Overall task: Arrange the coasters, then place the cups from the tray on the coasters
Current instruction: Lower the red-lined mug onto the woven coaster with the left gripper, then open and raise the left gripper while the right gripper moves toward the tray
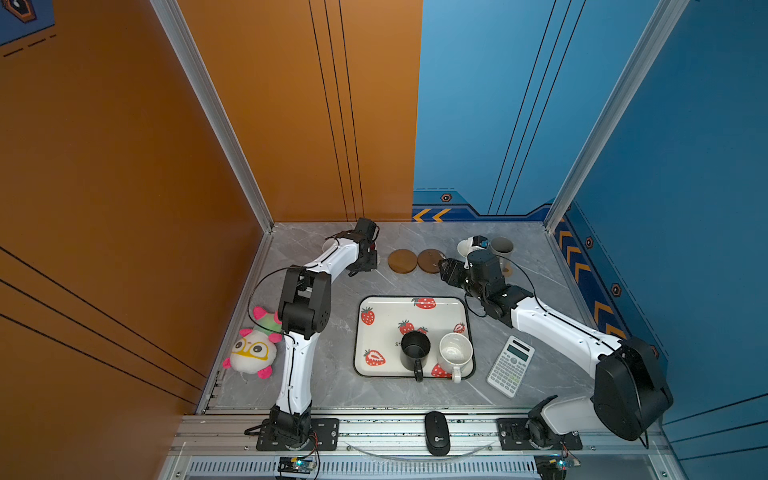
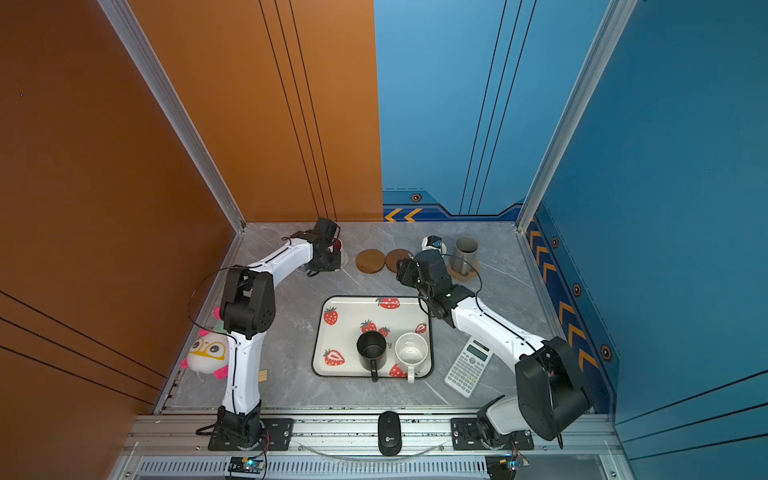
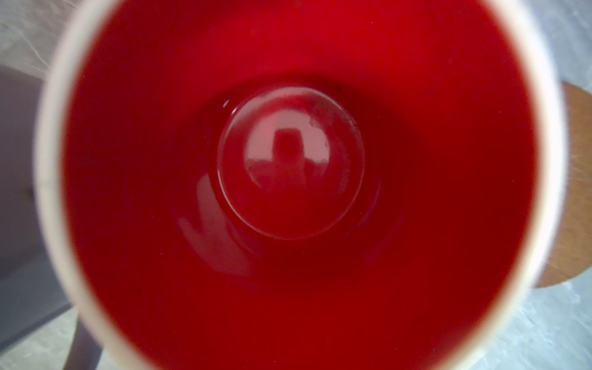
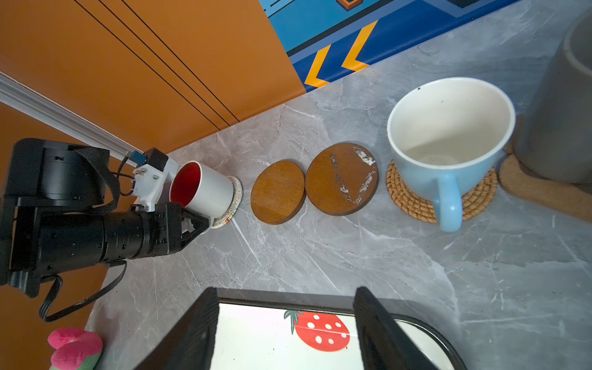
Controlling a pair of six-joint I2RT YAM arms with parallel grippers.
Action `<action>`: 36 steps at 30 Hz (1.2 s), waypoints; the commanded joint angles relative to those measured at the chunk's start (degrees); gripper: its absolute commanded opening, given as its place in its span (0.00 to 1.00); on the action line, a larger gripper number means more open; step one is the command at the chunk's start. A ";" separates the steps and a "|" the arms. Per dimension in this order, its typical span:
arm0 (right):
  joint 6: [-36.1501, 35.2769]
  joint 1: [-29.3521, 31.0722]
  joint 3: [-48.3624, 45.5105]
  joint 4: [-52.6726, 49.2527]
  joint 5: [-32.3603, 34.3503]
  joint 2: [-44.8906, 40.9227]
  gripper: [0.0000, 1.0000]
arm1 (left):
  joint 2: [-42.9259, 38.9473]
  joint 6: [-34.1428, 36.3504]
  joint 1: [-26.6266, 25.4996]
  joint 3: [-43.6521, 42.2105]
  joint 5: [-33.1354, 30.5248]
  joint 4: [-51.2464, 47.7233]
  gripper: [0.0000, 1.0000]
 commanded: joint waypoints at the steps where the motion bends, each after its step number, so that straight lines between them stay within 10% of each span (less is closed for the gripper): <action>1: -0.31 -0.36 0.64 -1.64 1.72 -0.54 0.66 | 0.27 -0.90 0.76 1.51 -1.11 2.25 0.00; 17: -0.24 -0.50 0.32 -1.64 1.62 -0.76 0.66 | -0.04 -1.47 0.85 0.46 0.14 2.18 0.00; 36: -0.20 -0.48 0.28 -1.64 1.74 -1.20 0.66 | -0.96 -0.96 0.43 -0.69 0.47 2.16 0.33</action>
